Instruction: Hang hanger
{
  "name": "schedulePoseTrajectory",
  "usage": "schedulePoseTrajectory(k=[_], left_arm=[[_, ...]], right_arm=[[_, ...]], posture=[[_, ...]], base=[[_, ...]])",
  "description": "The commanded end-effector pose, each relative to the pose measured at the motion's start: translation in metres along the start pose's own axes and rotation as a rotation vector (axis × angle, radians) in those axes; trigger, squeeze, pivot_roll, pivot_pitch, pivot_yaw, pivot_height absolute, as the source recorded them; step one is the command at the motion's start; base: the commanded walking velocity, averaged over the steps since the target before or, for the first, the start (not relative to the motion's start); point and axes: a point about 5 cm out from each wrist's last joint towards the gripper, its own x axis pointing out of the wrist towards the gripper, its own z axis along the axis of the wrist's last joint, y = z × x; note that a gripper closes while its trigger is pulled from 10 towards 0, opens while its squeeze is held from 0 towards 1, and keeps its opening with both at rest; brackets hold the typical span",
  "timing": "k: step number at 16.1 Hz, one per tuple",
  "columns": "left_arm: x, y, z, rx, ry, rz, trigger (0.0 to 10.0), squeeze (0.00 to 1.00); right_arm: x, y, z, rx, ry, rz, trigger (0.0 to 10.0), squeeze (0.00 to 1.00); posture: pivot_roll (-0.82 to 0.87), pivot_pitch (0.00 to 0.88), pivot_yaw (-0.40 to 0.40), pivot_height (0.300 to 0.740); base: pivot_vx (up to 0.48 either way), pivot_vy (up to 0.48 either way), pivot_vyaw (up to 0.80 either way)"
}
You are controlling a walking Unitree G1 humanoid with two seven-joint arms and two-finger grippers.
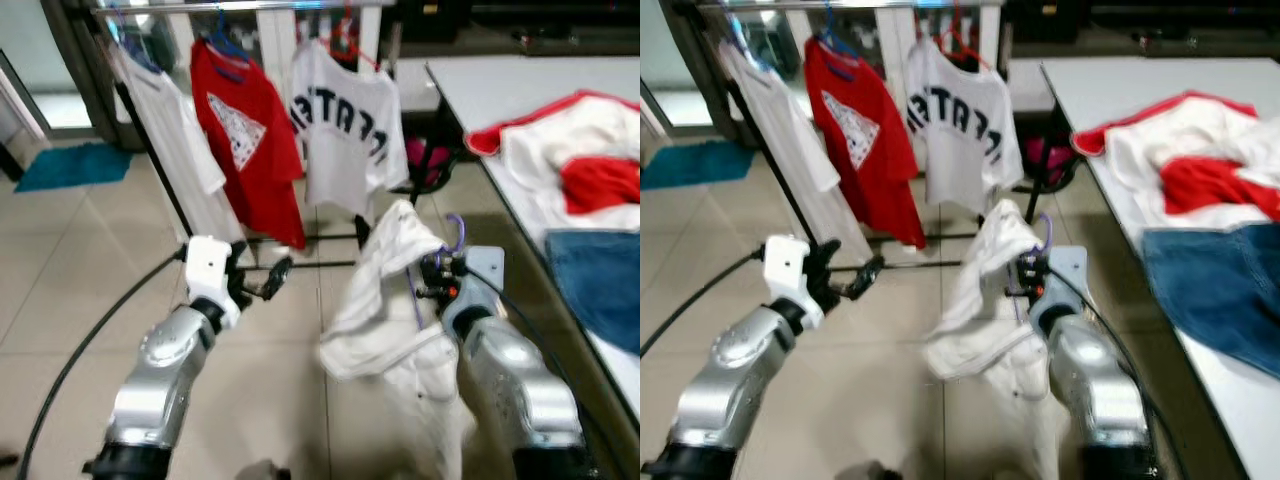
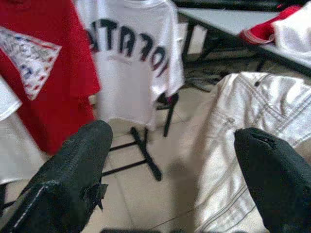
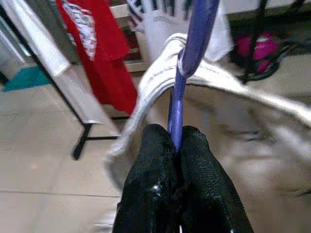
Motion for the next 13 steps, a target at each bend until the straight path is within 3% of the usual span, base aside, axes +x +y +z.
schedulePoseTrajectory(k=[1,13], left_arm=[[0.0019,-0.0017,0.0036,0.005,-0.010,-0.013,10.0,0.07],[0.0073,0.0016,0.0107,0.021,-0.005,-0.048,10.0,0.08]], right_arm=[[0.0011,0.0035,0.0169,-0.019,-0.070,0.021,10.0,0.00],[0.0013,0.0044,0.0172,-0.004,-0.084,0.004,10.0,0.00]], posture=[[-0.10,0.055,0.044,0.740],[-0.09,0.068,0.095,0.740]], base=[[0.390,0.000,0.00],[0.391,0.000,0.00]])
